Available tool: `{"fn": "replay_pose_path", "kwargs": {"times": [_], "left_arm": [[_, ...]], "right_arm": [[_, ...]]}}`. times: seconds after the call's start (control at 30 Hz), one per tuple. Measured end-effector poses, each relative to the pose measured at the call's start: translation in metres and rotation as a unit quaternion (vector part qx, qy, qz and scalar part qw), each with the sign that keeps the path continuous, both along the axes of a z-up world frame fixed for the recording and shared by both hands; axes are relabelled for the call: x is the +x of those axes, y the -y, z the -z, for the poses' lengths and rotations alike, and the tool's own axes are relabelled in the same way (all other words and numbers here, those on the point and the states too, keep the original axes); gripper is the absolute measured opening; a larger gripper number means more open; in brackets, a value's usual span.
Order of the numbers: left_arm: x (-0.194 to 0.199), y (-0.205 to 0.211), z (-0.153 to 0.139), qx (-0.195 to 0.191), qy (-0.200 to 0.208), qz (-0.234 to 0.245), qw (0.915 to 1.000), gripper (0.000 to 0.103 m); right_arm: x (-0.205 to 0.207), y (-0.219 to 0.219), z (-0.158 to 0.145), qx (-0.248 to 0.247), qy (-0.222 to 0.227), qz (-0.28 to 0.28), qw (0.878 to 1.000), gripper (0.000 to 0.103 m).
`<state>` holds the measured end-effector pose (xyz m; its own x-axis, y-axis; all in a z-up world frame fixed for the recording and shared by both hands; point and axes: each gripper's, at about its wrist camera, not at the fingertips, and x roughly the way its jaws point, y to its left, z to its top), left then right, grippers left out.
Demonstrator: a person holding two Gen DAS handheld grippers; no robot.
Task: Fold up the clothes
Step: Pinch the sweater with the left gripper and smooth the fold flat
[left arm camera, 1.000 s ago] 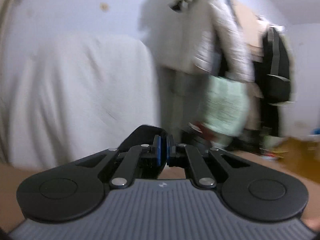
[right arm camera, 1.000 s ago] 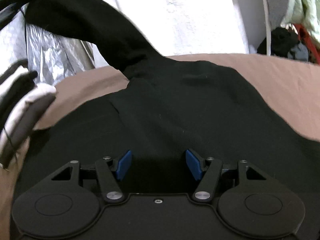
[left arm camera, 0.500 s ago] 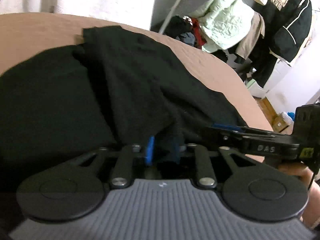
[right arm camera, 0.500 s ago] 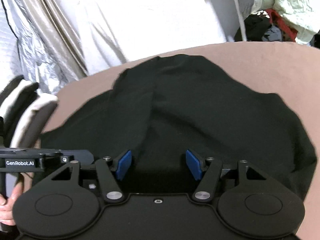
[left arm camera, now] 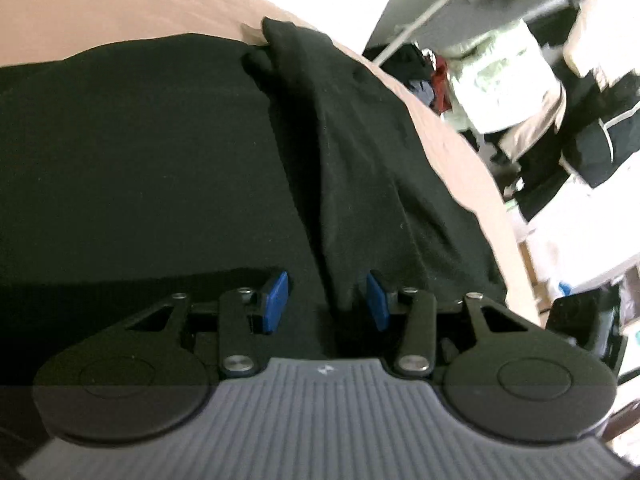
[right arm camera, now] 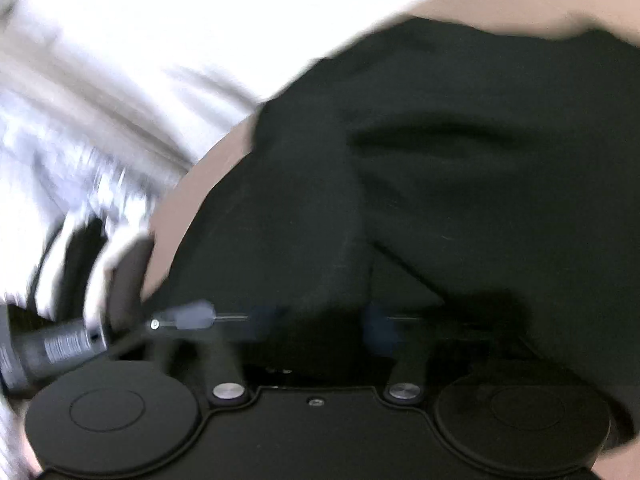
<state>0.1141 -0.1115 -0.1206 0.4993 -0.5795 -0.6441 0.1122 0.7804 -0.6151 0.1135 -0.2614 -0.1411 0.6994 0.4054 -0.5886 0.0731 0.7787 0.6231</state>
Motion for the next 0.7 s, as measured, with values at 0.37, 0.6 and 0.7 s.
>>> {"fn": "replay_pose_path", "kwargs": {"times": [0.37, 0.6, 0.7], "left_arm": [[-0.011, 0.022, -0.017, 0.049, 0.031, 0.052, 0.997, 0.041], [-0.012, 0.025, 0.002, 0.079, 0.017, 0.054, 0.9953, 0.042], [-0.008, 0.019, 0.002, 0.081, 0.021, 0.046, 0.9955, 0.042]], "right_arm": [[-0.051, 0.056, -0.08, -0.148, 0.009, 0.068, 0.987, 0.013], [-0.054, 0.07, -0.032, -0.16, -0.064, 0.141, 0.975, 0.011], [-0.055, 0.062, -0.056, -0.258, -0.041, 0.139, 0.955, 0.009]]}}
